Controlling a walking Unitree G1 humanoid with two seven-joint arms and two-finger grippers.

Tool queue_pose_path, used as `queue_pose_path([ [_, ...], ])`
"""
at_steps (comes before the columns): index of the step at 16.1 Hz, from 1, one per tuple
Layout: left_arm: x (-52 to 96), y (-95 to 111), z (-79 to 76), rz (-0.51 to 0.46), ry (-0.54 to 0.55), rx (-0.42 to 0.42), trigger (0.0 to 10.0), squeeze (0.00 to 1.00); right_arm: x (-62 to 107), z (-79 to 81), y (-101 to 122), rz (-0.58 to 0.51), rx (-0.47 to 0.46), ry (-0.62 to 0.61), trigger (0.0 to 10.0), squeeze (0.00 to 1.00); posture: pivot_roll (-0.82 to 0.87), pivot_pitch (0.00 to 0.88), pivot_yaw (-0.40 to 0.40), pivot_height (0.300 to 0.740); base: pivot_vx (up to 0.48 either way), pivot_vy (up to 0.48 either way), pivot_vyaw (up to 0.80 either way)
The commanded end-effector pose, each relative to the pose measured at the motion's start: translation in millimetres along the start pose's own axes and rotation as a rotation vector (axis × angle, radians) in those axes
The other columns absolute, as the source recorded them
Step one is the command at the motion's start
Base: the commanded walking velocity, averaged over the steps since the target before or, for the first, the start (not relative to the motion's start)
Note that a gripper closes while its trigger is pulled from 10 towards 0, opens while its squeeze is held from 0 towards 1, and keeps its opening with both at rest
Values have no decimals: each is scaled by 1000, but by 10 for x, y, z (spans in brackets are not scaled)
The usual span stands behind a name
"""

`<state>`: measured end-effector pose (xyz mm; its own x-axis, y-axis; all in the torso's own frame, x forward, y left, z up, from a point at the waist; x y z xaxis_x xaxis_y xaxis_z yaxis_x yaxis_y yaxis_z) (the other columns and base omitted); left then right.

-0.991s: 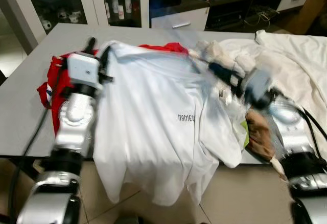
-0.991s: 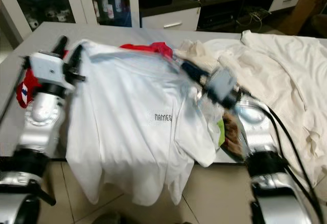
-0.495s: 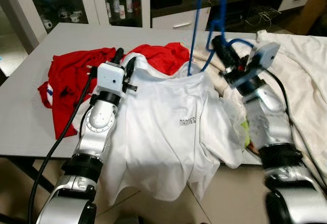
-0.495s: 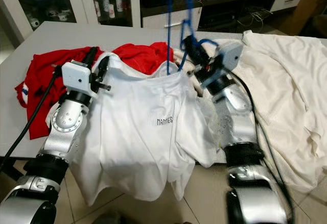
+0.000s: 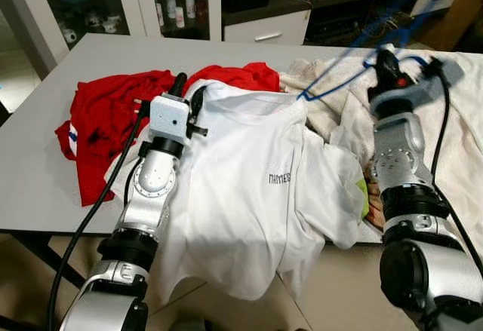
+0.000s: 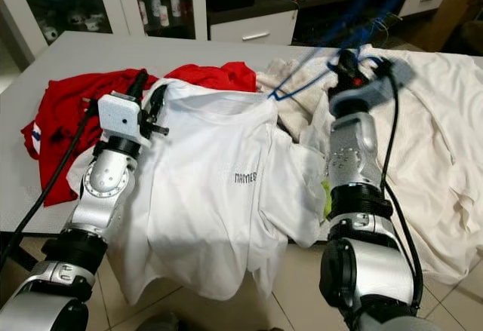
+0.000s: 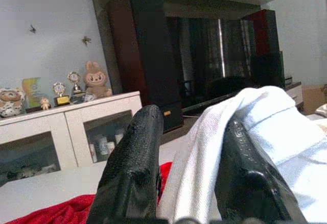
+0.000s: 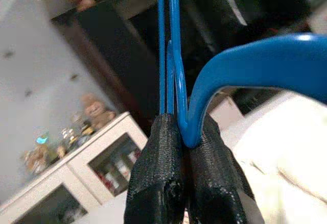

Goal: Hang hanger

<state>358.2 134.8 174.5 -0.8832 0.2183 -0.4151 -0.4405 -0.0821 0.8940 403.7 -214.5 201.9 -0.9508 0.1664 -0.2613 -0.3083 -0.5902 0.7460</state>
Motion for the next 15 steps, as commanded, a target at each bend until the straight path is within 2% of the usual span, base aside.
queue_pose_path([
  [1, 0, 3, -8, -6, 2, -4, 10000, 0, -75, 18, 104, -31, -92, -36, 8941, 0, 184, 0, -27, 740, 0, 0, 0],
  [2, 2, 2, -10, -6, 3, -5, 10000, 0, -86, -27, 123, -35, -164, -70, 10000, 0, 183, 0, -29, 740, 0, 0, 0],
  [3, 2, 1, -11, -6, 3, -5, 10000, 0, -89, -49, 131, -38, -192, -83, 10000, 0, 183, 0, -29, 740, 0, 0, 0],
  [4, 3, 1, -11, -6, 4, -6, 10000, 0, -93, -152, 175, -53, -293, -130, 10000, 0, 183, 0, -29, 740, 0, 0, 0],
  [6, 10, 1, -11, -7, 5, -10, 10000, 0, -86, -332, 282, -93, -422, -198, 10000, 0, 185, 0, -29, 740, 0, 0, 0],
  [7, 13, 1, -10, -7, 6, -10, 10000, 0, -89, -344, 323, -107, -442, -195, 10000, 0, 183, 0, -26, 740, 0, 0, 0],
  [10, 9, -3, -17, -6, -3, -12, 10000, 0, -160, -239, 649, -203, -508, -102, 10000, 0, 169, 0, -19, 740, 0, 0, 0],
  [12, -4, 1, -41, -8, -15, -13, 10000, 0, -197, -157, 845, -252, -453, -52, 10000, 0, 166, 0, -18, 740, 0, 0, 0],
  [15, -1, 9, -63, -13, -24, -18, 10000, 0, -196, -66, 1040, -291, -150, -26, 10000, 0, 165, 0, -21, 740, 0, 0, 0],
])
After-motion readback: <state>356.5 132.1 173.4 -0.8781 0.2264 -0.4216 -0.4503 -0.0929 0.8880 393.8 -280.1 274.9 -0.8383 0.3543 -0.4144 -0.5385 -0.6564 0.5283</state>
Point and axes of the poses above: a point about 5 cm out from each wrist's last joint towards the gripper, its own x axis pointing back from the gripper into the wrist, its own y axis along the axis of the wrist's last joint, z = x × y, the point moved 2 cm from there along -x, pointing out of the wrist towards the gripper, and after that the axes turned 5 degrees about x, right-handed, at the moved point
